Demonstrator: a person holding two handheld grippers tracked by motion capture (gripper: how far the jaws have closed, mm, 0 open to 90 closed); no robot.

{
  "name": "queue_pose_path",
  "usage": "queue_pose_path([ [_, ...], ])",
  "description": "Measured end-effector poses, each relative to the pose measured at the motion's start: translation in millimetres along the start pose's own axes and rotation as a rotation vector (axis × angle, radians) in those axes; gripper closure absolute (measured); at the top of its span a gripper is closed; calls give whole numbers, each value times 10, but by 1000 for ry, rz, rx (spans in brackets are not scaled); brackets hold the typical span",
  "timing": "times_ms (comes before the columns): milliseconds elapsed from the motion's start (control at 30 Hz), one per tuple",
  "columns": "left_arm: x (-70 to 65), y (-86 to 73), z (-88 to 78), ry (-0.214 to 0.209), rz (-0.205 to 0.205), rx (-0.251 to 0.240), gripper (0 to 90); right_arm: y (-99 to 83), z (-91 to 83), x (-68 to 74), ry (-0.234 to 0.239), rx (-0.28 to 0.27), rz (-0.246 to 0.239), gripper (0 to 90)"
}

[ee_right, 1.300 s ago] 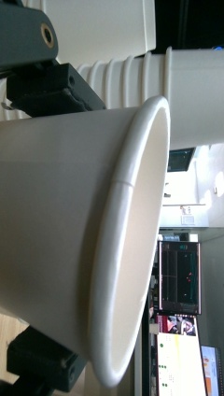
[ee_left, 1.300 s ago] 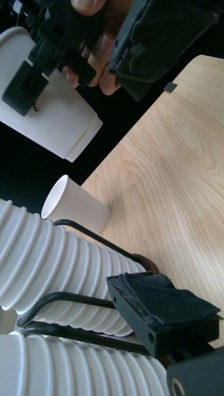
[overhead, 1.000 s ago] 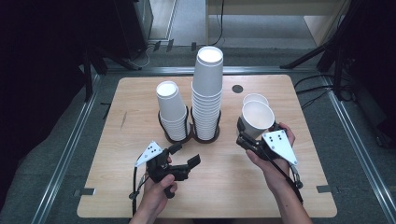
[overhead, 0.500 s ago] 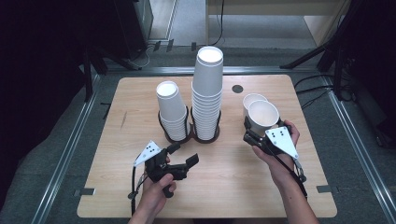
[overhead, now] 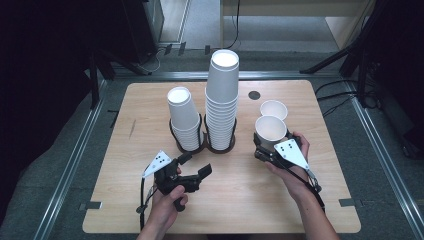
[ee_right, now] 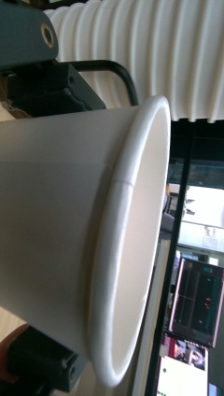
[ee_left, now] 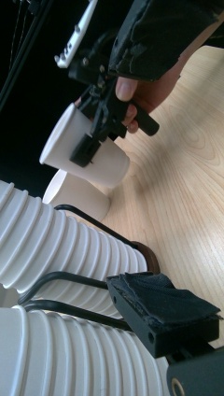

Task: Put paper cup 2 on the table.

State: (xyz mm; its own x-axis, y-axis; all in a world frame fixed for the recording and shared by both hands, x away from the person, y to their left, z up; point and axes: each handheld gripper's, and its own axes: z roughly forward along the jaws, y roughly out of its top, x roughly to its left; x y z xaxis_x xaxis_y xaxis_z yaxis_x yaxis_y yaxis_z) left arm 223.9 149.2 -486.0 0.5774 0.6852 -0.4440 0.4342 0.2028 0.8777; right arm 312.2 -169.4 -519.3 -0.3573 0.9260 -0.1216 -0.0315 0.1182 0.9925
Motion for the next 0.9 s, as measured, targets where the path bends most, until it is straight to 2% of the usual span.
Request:
queue_pose_path([
  [133, -3, 1, -2, -1, -2, -3, 19, -64, 58, -6, 30, 25, 31, 129],
  [300, 5, 1, -6, 3, -1, -4, 19, -146, 115, -28, 43, 56, 51, 129],
  [600, 19, 2, -11, 9, -3, -4, 19, -237, 150, 3, 81, 103, 44, 125],
  [900, 26, -7, -5, 11, -5, -1, 19, -289, 148, 27, 81, 143, 24, 121],
])
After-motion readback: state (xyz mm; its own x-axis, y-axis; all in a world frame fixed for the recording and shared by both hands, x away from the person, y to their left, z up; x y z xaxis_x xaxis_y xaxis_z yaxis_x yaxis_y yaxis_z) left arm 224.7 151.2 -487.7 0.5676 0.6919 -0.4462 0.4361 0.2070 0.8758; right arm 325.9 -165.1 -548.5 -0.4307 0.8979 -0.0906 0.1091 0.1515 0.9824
